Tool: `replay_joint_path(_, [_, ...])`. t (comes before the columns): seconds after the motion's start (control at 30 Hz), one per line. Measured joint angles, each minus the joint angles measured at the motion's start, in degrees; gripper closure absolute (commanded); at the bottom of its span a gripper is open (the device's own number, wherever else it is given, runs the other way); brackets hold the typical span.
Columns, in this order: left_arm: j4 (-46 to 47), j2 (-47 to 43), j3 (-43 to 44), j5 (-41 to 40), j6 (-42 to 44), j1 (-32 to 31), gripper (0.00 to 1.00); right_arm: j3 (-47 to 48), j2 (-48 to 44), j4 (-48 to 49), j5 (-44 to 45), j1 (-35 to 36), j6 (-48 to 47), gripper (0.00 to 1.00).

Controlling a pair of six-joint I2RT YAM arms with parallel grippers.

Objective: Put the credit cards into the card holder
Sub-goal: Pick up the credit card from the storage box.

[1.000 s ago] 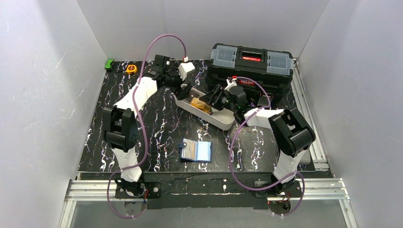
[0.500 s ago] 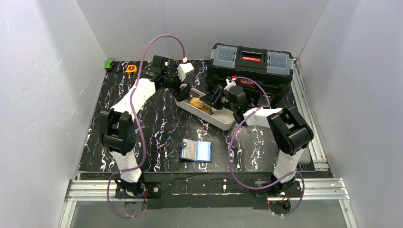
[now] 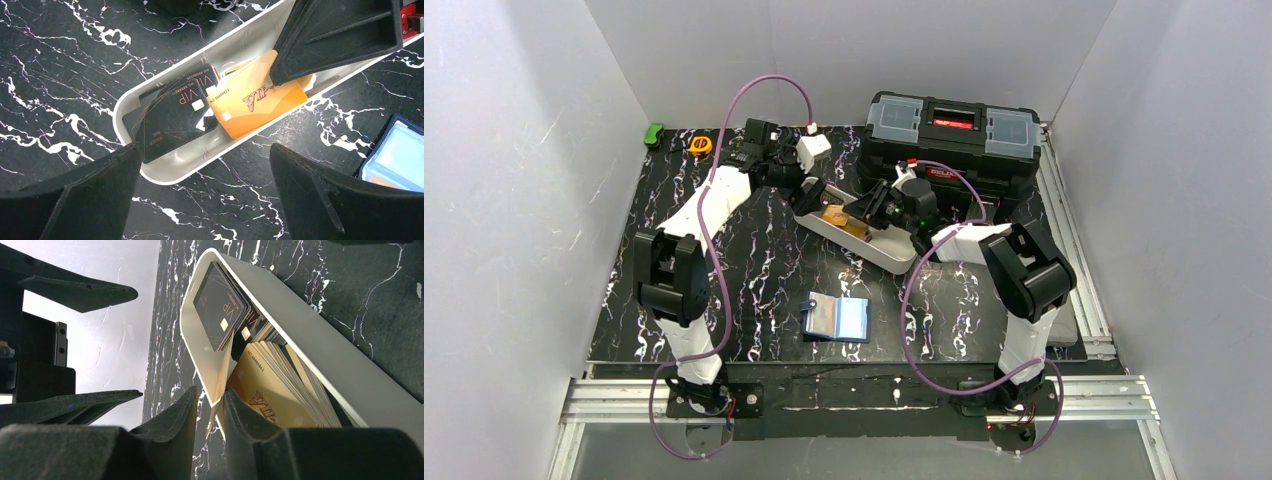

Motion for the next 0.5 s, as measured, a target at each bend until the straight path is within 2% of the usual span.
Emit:
replay_joint_path(0.17, [0.0, -0.13, 0.0, 0.07, -0.02, 0.04, 0.01, 1.29, 0.59, -1.36, 0.15, 0.2, -0.09, 0.69])
replay_joint_path(0.37, [0.0, -0.98, -0.68, 0.5, -0.07, 0.15, 0.01, 2.84, 1.22, -4.13, 0.83, 0.59, -0.63, 0.88])
replay_joint_path(0.5, [-0.22, -1.46, -0.87, 0.81, -0.31, 0.35, 0.01, 3.06, 1.22, -6.08, 1.55, 0.66, -1.36, 0.95])
